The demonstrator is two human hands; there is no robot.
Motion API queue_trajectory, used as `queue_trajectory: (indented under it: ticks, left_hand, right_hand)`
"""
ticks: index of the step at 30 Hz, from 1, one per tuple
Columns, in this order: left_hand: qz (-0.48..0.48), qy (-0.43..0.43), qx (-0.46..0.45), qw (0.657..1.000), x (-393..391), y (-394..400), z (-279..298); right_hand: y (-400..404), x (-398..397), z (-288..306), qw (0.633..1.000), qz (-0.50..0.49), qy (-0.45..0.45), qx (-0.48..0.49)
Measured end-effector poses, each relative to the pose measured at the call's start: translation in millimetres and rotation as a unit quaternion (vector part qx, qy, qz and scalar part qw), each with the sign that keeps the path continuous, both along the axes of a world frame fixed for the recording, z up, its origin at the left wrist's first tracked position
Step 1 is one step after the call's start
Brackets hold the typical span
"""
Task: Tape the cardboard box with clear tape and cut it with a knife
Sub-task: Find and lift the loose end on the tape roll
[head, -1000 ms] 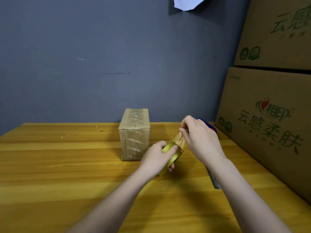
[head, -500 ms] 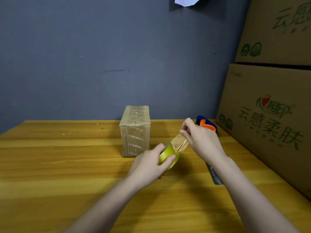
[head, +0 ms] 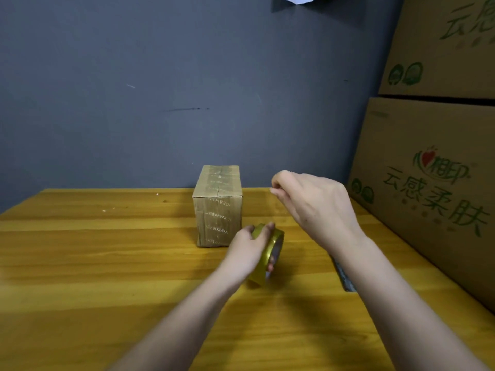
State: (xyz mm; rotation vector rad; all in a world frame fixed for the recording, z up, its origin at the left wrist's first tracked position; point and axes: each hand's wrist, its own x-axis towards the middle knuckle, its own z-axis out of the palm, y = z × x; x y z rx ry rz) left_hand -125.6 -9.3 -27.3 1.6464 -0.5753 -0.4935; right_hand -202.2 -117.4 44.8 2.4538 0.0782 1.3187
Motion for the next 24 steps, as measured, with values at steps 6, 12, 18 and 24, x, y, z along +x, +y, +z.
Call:
queue_trajectory:
  ticks: [6,12,18,24]
  left_hand:
    - [-0.046,0.123,-0.063,0.989,-10.6,3.6,-2.8]
    - [-0.083,0.057,-0.028,0.995,-8.6,0.5,-12.1]
    - [-0.074,0.064,-0.011,0.995,-6.4,-4.9,-4.6]
    - [-0.036,0.026,0.081,0.996,0.4,1.3,1.3]
  right_hand:
    - [-9.5,10.6,5.1,0.998,-0.021,0.041,0.051]
    - [-17.9,12.0,1.1,0.997,-0.017,0.055,0.045]
    - [-7.8,6.1,2.6,0.998,0.013,0.055,0.016]
    - [-8.4,13.0,3.8,0.995,0.052,0.063,0.058]
